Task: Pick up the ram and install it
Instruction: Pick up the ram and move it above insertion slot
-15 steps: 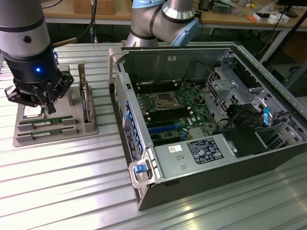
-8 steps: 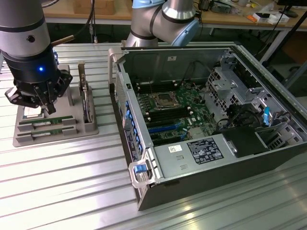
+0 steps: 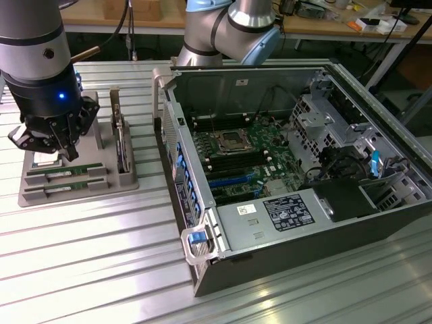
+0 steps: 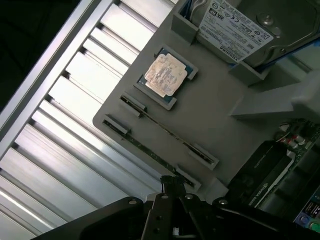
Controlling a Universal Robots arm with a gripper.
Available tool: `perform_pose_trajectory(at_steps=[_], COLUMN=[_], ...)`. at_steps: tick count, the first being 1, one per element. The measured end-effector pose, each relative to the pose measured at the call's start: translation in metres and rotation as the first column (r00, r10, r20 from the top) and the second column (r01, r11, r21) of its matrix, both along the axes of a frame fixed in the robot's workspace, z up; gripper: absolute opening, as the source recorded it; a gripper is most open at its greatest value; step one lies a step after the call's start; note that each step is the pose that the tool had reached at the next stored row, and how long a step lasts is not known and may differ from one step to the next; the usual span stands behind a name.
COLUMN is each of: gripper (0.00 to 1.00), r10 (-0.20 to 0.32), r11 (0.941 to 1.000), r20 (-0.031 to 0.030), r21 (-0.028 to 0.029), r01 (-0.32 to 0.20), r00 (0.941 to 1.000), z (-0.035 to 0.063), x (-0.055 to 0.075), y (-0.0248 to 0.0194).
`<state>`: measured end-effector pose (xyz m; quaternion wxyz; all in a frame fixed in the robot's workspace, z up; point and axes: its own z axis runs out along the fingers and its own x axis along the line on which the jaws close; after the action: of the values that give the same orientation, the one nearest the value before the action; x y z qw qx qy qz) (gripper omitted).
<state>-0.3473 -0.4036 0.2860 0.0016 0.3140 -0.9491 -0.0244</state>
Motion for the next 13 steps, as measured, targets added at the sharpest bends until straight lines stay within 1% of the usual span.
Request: perform_pose_trajectory(at_steps=[4,5,7,9,11,12,13], gripper=[0.11,0.11,0.11,0.11,0.11,0.11,0.11], r10=[0.056,0.072,0.114,0.153,0.192,0.212,0.244], r11=[0.9984,0.9974,0.9935,0.9882,0.9813,0.9772,0.9698], r20=[0.0001,0.0001,0.0001,0.0001,0.0001,0.0000,0.0000], r21=[-0.0001,-0.0001,0.0000,0.0000,-0.0001,-0.0001,0.0000], r01=[-0.056,-0.072,-0.114,-0.153,-0.192,-0.212,-0.244], r00=[0.9984,0.9974,0.9935,0.9882,0.9813,0.9772,0.9698], z=[-0.0003,-0.0004,-0.0007,-0.0009,-0.0011,-0.0012,-0.0013], x=[0.0000,0.0000,0.0000,0.0000,0.0000,0.0000,0.0000], y=[0.0000,0.0000,0.0000,0.0000,0.0000,0.0000,0.0000])
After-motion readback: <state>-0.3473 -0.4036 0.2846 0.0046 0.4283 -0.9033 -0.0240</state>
